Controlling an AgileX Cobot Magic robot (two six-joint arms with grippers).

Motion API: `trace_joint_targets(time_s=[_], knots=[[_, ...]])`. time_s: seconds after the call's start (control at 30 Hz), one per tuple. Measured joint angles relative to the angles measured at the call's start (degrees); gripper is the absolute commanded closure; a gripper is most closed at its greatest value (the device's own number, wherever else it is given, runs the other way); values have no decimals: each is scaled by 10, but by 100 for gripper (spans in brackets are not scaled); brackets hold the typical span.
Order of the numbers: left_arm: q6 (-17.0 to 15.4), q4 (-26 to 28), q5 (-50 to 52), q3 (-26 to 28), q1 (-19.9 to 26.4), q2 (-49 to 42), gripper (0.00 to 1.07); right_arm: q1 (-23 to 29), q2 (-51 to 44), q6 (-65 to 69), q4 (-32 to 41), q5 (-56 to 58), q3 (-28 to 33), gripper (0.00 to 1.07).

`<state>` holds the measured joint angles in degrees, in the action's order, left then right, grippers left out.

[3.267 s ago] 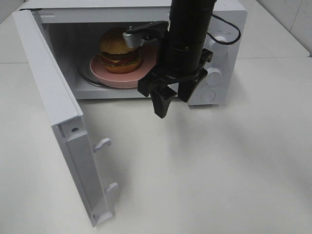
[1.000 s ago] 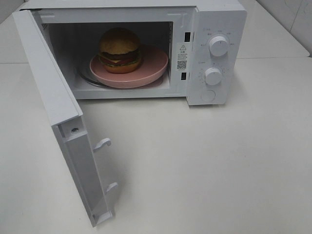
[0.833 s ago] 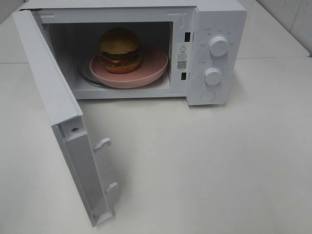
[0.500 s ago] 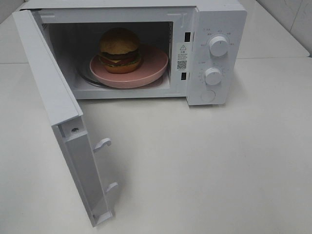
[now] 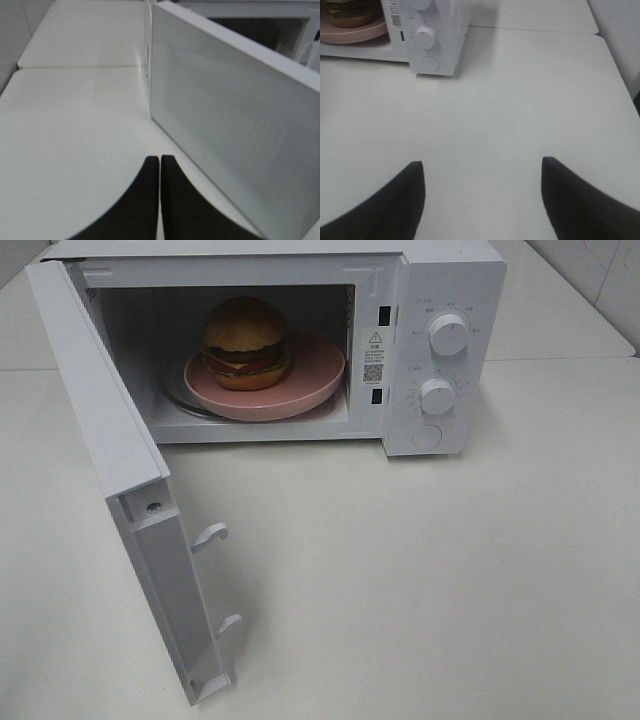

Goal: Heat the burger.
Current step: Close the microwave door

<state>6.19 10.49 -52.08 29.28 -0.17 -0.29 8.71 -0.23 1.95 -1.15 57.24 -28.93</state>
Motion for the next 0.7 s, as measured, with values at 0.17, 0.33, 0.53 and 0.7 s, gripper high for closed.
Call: trace_joint_targets(time_s=[0.17,0.33,0.53,0.7], knots=[[0,12,73,-23,0,14,106,-55,0,0,0,0,0,46],[9,41,154,-50,0,78,106,-60,0,0,0,0,0,46],[56,69,244,-58,0,195,106,-60,0,0,0,0,0,46],[109,105,326,-59,0,307,106,-60,0,0,0,0,0,46]])
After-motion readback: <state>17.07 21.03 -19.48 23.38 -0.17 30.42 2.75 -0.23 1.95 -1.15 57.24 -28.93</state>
